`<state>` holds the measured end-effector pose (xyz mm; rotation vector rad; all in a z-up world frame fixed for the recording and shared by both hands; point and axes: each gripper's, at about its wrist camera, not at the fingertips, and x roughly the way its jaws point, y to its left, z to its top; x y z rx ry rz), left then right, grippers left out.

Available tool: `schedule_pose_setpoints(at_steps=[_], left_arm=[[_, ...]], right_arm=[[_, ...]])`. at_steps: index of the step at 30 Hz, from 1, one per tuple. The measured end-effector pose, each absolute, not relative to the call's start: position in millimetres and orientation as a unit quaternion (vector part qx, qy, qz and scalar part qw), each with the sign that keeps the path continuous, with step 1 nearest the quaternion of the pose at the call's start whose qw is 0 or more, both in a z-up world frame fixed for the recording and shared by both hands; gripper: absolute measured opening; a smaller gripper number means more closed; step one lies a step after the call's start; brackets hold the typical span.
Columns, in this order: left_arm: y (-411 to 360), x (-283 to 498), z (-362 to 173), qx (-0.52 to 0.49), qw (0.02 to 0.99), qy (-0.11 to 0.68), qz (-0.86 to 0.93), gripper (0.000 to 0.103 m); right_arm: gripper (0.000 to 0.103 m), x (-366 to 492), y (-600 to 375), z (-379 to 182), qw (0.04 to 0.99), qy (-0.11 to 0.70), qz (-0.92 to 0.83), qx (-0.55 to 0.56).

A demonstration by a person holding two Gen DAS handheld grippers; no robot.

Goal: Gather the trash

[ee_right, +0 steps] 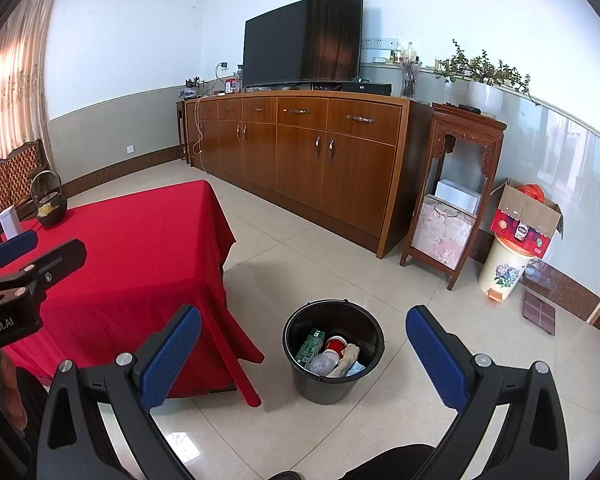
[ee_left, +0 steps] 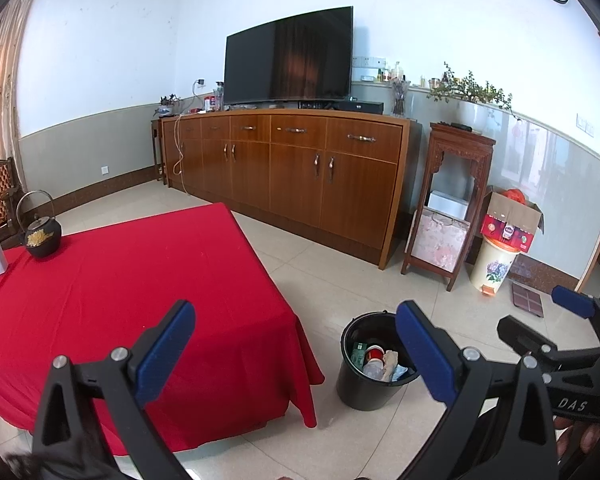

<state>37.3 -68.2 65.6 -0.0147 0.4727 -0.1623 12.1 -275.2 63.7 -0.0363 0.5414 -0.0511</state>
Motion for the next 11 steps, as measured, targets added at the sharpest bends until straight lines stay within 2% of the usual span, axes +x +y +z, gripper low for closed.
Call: schedule_pose_setpoints(at_steps=[11], left_arm=[[-62.6,39.5,55.8,-0.005,0.97,0.23,-0.077,0.101]], right_arm=[[0.103,11.4,-280.0,66.0,0.964,0.264,-0.028,-0.013]])
